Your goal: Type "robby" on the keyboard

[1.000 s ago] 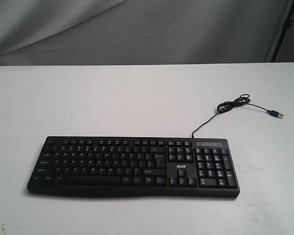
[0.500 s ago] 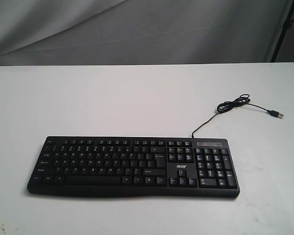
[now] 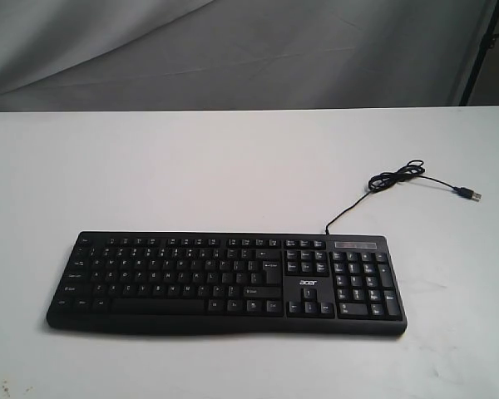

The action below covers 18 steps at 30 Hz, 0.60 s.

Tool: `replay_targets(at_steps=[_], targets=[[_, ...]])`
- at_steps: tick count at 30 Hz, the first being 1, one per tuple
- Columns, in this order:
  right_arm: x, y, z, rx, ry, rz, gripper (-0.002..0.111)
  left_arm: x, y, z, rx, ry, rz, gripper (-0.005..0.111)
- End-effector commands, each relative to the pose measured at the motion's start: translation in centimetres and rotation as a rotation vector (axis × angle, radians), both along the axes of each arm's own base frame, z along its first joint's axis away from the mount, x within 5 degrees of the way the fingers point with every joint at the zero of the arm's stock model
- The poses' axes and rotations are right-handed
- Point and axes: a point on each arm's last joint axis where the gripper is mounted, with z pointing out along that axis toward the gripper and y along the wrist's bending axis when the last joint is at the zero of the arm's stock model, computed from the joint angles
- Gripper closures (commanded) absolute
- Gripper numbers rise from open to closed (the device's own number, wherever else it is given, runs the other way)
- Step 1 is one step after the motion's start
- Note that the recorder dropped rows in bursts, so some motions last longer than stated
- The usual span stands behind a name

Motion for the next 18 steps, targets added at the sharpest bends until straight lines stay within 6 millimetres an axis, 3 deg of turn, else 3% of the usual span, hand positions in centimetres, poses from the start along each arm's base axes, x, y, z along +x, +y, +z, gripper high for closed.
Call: replay_targets(at_steps=[1, 18], targets=[[-0.04, 0.02, -0.13, 0.002, 0.002, 0.003, 0.108, -0.01, -0.04, -0.12, -0.013, -0.002, -0.004, 0.107], [-0.04, 0.02, -0.13, 0.009, 0.001, 0.001, 0.108, -0.01, -0.04, -0.12, -0.013, -0.002, -0.004, 0.107]])
